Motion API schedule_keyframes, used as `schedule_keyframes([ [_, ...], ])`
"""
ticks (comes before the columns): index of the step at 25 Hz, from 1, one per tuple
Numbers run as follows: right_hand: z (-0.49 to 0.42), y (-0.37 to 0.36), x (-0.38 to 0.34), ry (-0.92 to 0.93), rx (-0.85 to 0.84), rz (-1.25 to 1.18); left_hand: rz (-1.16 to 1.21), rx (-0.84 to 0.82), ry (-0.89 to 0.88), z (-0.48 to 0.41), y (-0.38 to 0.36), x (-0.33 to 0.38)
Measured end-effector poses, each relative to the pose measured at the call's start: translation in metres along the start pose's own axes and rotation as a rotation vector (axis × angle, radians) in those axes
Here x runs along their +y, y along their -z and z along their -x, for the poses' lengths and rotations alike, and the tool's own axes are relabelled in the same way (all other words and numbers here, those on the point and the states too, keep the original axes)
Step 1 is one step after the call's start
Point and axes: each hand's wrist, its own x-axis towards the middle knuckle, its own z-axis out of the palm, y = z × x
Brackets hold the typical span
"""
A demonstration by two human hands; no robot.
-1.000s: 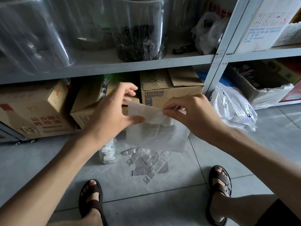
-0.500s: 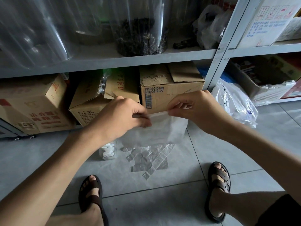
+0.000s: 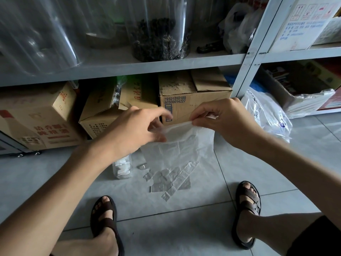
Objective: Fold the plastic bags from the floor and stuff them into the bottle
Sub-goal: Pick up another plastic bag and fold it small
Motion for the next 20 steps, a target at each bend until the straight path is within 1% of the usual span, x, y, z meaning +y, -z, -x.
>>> schedule_keyframes([
  [3, -0.003, -0.002, -0.004, 0.028, -0.020, 0.035, -0.002, -0.006, -0.093, -0.001, -0.007, 0.009],
  [6, -0.006, -0.001, -0.002, 0.037, -0.028, 0.028, -0.042, 0.026, -0.222, -0.002, -0.008, 0.009],
  [8, -0.007, -0.001, 0.000, 0.050, -0.028, 0.019, -0.054, 0.023, -0.268, -0.003, -0.009, 0.008],
  [16, -0.010, -0.006, 0.004, 0.075, -0.114, 0.000, -0.055, -0.042, -0.217, -0.006, -0.011, 0.012],
  [18, -0.010, -0.006, 0.004, 0.073, -0.120, 0.008, -0.057, -0.052, -0.204, -0.006, -0.011, 0.014],
  [20, -0.009, -0.008, 0.005, 0.052, -0.087, 0.006, -0.060, -0.050, -0.201, -0.005, -0.010, 0.015],
])
